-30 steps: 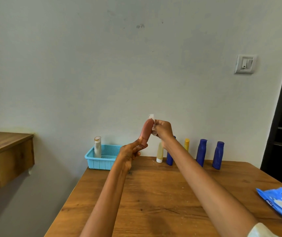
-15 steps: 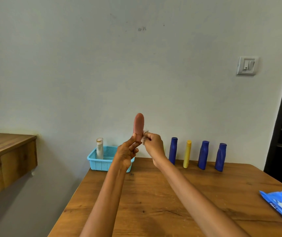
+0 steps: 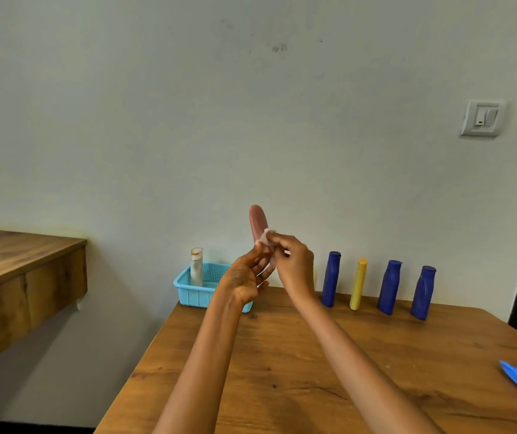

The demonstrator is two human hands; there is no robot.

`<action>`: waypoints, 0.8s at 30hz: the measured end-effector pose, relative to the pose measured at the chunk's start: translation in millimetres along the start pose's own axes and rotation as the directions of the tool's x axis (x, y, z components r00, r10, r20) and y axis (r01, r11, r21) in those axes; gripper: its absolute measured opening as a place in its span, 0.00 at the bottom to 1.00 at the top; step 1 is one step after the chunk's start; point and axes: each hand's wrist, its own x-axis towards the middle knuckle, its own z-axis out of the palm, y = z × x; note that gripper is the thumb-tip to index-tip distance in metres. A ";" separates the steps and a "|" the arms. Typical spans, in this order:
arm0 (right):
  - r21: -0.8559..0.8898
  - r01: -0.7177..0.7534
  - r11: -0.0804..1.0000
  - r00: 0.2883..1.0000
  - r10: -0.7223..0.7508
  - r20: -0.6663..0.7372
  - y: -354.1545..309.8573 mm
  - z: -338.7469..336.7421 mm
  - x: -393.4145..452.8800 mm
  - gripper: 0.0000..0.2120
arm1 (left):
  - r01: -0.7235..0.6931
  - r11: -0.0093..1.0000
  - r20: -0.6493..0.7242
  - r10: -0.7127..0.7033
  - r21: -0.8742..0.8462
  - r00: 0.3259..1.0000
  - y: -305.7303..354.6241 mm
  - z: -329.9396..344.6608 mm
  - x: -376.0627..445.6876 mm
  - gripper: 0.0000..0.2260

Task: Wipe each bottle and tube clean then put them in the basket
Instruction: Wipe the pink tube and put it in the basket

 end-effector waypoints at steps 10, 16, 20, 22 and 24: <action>0.573 -0.612 0.545 0.745 0.640 0.187 1.6 -7.9 -7.0 0.10 | -0.197 0.972 -0.037 0.203 0.124 0.978 -0.7 3.6 0.4 0.11; 0.682 -0.706 0.190 0.648 0.562 0.514 1.9 -11.1 -15.0 0.13 | -0.404 0.834 -0.044 0.452 0.375 0.891 -11.3 11.2 -8.9 0.07; 0.709 -0.705 0.000 0.618 0.490 0.615 2.3 -16.0 -13.5 0.15 | -0.387 0.780 -0.088 0.487 0.491 0.869 -16.8 8.9 -3.3 0.15; 0.706 -0.708 0.004 0.607 0.513 0.606 6.4 -16.7 -13.2 0.13 | -0.374 0.738 -0.106 0.512 0.561 0.852 -18.1 10.9 -2.3 0.19; 0.698 -0.713 0.066 0.607 0.557 0.566 7.7 -18.4 -12.8 0.10 | -0.370 0.712 -0.101 0.524 0.597 0.846 -18.9 10.3 0.1 0.25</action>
